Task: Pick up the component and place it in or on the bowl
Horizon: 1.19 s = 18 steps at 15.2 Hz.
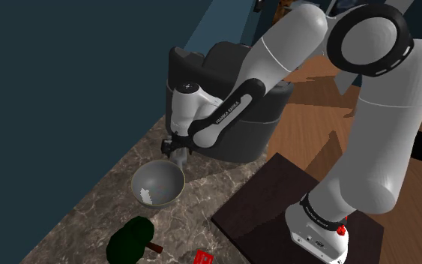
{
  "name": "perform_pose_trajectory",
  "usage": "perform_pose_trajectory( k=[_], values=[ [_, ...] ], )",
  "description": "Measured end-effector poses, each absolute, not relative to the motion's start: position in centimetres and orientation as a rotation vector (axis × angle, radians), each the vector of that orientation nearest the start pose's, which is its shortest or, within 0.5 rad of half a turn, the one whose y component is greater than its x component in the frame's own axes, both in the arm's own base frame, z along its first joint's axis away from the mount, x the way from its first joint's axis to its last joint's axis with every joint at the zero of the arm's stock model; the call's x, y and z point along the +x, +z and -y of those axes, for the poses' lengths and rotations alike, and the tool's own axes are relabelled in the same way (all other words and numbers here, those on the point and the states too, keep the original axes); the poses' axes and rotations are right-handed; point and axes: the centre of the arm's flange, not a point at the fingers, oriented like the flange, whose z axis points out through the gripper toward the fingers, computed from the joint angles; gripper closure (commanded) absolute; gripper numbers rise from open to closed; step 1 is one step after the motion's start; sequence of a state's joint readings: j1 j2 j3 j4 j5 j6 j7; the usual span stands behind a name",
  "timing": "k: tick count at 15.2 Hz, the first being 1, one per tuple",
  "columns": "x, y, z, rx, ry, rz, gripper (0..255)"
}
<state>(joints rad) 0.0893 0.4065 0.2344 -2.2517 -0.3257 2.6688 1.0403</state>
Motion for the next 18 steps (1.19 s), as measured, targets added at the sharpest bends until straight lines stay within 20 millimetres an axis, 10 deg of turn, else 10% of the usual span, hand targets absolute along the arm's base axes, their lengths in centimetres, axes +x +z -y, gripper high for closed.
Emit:
perform_pose_trajectory(
  k=[11, 12, 18],
  values=[
    [51.1, 15.9, -18.4, -3.086, -0.102, -0.705, 0],
    [51.1, 15.9, -18.4, -3.086, -0.102, -0.705, 255],
    [51.1, 15.8, -18.4, -3.086, -0.101, -0.705, 255]
  ],
)
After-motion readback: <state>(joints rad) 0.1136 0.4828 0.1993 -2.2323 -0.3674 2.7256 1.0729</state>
